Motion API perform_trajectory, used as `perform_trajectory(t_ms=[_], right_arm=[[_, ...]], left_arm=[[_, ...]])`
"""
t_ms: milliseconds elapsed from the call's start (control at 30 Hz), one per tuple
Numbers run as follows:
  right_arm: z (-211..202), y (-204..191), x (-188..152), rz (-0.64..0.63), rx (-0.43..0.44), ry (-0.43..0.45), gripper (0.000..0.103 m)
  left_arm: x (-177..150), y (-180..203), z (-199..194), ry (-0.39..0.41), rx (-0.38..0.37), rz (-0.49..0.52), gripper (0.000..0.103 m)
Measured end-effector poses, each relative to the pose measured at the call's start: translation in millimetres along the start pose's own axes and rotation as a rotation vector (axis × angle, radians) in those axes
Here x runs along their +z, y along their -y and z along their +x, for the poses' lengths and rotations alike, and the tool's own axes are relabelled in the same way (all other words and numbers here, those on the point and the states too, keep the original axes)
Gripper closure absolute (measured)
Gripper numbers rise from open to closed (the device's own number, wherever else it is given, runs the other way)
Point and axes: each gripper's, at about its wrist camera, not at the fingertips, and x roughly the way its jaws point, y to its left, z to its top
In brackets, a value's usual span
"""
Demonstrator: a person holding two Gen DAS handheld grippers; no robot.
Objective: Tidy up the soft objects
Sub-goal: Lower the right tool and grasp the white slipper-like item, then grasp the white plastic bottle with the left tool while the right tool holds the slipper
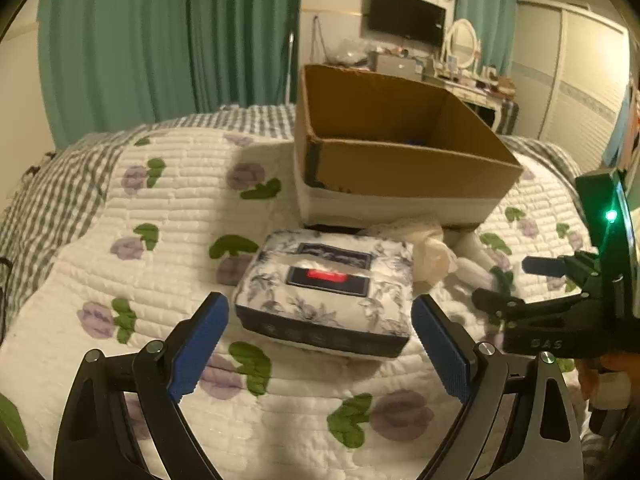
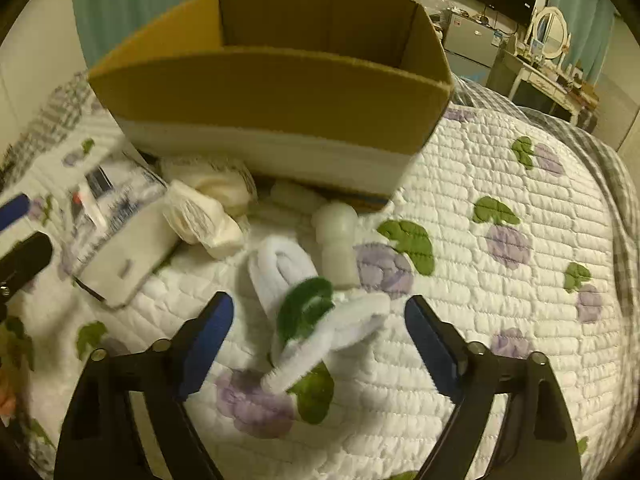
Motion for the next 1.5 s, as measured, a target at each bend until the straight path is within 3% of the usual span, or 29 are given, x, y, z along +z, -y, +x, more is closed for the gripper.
perform_trajectory(t_ms=[167,500,767,1100,1133,1200,1367,1500], right_arm=[[-1.3,2.0,-8.8,0.005,-0.004,-0.002,0.048],[-49.0,23.5,-17.8,0.081,0.002,0.093,0.052],[-73.2,63.3,4.6,0.148,-0.035,0.146,0.052],[-54.3,117.0,20.1,0.164,-0.067,0.111,0.052],[-47.8,121.9,19.6,0.164,-0.070,0.101,0.052],[-36.8,130.0,18.1,0.178,-0.066,0.085,0.052],[-12.8,141.8,10.5,0.218,-0.049,0.054,0.052],[-2.9,138.5,8.2,0.200,-0.038,0.040,0.052]], left_arm=[[-3.1,6.2,3.6,-0.015,0.003,0.012,0.009],[-12.4,15.8,-13.3,-0.032,0.002,0.021,0.009],[3.5,57.5,-23.0,-0.022,-0.052,0.053,0.009],[29.1,133.4,39.7,-0.071,-0.125,0.033,0.011],[28.5,140.9,49.1,-0.078,-0.123,0.038,0.011],[26.1,149.7,66.9,-0.096,-0.107,0.036,0.021],[22.8,156.1,109.9,-0.154,-0.068,-0.018,0.024],[25.3,154.4,129.3,-0.156,-0.040,-0.057,0.029]])
